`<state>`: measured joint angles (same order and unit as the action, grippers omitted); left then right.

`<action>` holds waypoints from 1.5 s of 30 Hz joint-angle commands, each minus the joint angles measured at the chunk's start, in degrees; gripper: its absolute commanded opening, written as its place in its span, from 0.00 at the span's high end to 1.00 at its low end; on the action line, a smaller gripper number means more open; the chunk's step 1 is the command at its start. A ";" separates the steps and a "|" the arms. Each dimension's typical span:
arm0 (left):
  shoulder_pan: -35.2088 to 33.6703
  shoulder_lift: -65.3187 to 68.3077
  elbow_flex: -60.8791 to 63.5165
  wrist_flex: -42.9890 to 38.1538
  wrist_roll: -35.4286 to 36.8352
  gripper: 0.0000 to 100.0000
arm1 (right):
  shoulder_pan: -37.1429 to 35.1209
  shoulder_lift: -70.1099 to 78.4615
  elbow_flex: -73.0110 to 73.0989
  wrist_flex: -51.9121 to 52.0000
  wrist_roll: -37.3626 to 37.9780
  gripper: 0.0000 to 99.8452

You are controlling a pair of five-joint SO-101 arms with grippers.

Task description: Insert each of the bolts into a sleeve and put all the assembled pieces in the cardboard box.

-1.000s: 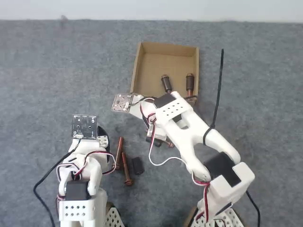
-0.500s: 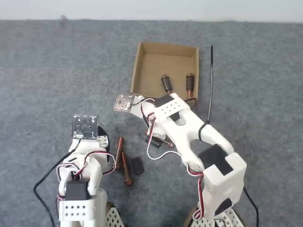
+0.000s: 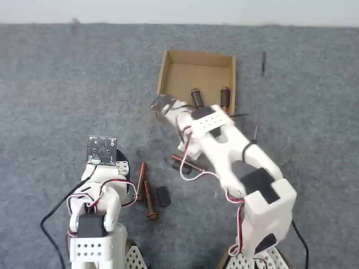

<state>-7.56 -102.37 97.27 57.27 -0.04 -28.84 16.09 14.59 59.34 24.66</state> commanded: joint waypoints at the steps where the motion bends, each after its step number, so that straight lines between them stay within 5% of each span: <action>1: -0.18 0.70 -0.57 -1.05 -0.53 0.98 | 4.44 -7.78 -2.90 2.24 -9.23 0.99; 8: -0.18 0.62 -0.57 -1.14 -0.70 0.98 | 12.53 -13.41 -2.81 7.60 -29.80 0.99; 23: -0.62 0.62 -0.57 -3.34 -2.46 0.98 | 36.53 -7.78 -2.81 6.11 -47.82 0.99; 32: -0.26 4.04 -8.40 -3.08 -1.58 0.98 | 39.78 -7.87 -2.90 3.30 -48.79 0.99; 45: 9.49 50.81 -46.99 5.71 -0.62 0.98 | 39.78 -7.52 -2.81 1.98 -48.70 0.99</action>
<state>-1.67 -60.53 57.98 62.73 -1.27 10.11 9.05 14.68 62.42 -23.43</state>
